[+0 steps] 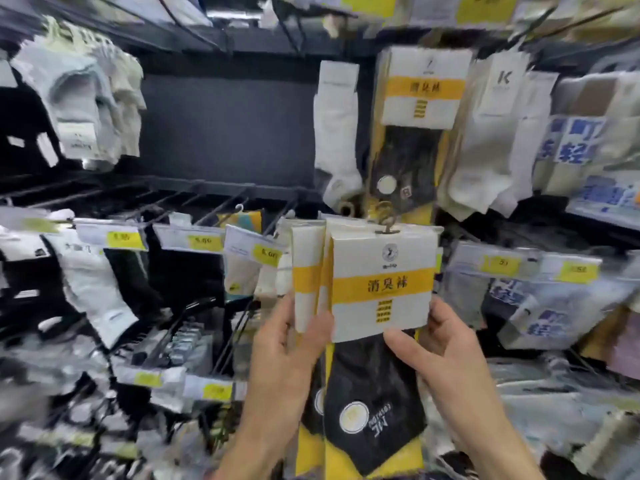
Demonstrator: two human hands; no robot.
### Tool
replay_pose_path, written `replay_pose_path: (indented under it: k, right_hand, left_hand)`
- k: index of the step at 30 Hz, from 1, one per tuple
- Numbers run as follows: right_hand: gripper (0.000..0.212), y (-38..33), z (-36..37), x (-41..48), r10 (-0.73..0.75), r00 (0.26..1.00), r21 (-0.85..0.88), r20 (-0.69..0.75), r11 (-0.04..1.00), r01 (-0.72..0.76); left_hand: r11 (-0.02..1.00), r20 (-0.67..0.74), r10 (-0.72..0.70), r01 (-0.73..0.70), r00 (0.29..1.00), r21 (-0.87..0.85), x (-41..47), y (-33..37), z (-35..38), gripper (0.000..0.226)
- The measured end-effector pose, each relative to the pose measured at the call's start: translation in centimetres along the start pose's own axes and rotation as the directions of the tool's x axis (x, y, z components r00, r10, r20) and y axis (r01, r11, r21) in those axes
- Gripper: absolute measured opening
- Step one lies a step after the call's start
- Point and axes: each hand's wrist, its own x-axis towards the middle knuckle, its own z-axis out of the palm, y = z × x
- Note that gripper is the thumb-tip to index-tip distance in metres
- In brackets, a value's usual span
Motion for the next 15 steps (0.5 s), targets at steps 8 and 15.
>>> replay_pose_path:
  k: [8, 15]
  right_hand:
    - [0.061, 8.8, 3.9, -6.8, 0.348, 0.926, -0.083, 0.149, 0.937, -0.339]
    - [0.036, 13.9, 11.0, -8.2, 0.493, 0.864, -0.093, 0.097, 0.869, -0.486]
  left_hand:
    - [0.923, -0.078, -0.378, 0.382, 0.922, 0.04, -9.1, -6.8, -7.2, 0.02]
    - [0.846, -0.207, -0.493, 0.521, 0.845, 0.112, -11.2, -9.9, -16.3, 0.021]
